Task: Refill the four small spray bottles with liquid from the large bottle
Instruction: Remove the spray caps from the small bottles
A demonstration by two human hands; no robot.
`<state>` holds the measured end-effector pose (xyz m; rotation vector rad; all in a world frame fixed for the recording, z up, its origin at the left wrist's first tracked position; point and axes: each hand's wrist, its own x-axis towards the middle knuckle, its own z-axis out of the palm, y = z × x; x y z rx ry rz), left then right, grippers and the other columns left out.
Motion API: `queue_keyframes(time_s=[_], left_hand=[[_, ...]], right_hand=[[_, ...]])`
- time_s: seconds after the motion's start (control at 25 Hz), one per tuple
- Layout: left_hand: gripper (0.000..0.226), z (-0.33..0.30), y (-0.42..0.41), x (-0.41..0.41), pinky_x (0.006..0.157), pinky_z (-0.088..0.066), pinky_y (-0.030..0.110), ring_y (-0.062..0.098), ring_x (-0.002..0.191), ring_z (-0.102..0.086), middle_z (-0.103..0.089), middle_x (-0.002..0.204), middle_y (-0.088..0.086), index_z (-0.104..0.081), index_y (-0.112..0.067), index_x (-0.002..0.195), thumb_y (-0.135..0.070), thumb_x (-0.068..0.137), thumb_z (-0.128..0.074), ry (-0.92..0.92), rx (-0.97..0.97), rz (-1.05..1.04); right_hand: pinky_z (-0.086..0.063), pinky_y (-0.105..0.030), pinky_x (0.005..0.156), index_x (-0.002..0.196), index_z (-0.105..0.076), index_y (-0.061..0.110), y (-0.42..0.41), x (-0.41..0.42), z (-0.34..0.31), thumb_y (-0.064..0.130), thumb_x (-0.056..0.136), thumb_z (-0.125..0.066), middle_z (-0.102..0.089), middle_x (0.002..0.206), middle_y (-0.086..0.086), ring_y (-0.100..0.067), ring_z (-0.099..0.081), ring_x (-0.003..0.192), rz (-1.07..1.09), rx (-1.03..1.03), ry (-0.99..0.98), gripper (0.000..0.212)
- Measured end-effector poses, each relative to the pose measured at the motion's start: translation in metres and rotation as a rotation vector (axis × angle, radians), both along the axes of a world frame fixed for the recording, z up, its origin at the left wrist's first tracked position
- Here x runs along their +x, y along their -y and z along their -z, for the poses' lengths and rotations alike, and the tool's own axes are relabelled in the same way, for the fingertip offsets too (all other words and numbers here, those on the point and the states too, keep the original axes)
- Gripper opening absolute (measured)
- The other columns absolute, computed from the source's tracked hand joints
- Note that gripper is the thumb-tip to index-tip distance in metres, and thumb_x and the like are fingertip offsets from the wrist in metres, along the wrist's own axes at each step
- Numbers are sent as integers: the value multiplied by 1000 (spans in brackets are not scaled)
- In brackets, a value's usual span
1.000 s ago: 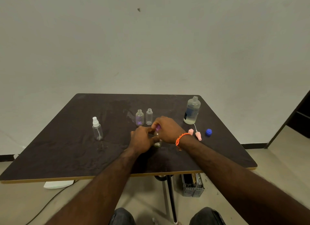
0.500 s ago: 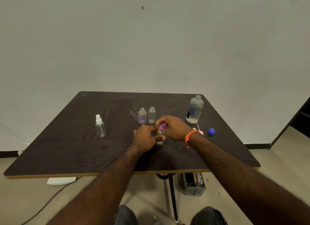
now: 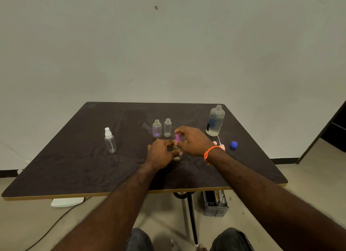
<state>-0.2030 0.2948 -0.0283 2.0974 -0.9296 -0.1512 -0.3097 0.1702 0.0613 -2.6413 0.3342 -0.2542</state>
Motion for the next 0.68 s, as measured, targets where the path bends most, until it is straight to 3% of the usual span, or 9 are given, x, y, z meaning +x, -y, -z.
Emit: queue_keyframes(time_s=[0.12,0.28,0.4,0.56,0.68], left_hand=[[27,0,-1,0,108,-40,50,2,106,-66,-76,97,-22,-78,-36,104,-51,82,-83,-7,9,-1],[25,1,-2,-2,110,-42,53,0,107,-66,-75,95,-27,-78,-39,102,-50,80,-84,2,-18,-6],[34,-2,1,-7,112,-43,52,2,112,-67,-77,105,-24,-78,-40,113,-49,81,-84,-9,-49,-9],[44,0,10,-10,109,-49,49,4,109,-70,-79,108,-17,-78,-32,119,-51,80,-83,-28,-77,28],[45,0,20,-13,109,-51,48,4,105,-72,-79,105,-15,-78,-27,118,-49,80,-85,-43,-94,29]], right_hand=[[-51,-31,76,109,-67,20,3,-1,7,30,90,-68,-66,92,5,-13,-61,84,62,-22,5,22],[-48,-27,65,89,-64,22,-3,-10,1,27,83,-67,-59,75,12,-6,-55,69,88,-30,205,9],[-50,-24,63,87,-60,23,3,-21,3,33,81,-67,-60,76,11,-7,-57,69,200,2,350,14],[-43,-13,60,87,-63,20,29,-46,28,26,83,-71,-63,79,10,-6,-59,70,443,209,568,11],[-47,-19,62,87,-64,17,57,-67,47,25,82,-74,-65,78,7,-8,-60,70,646,327,645,14]])
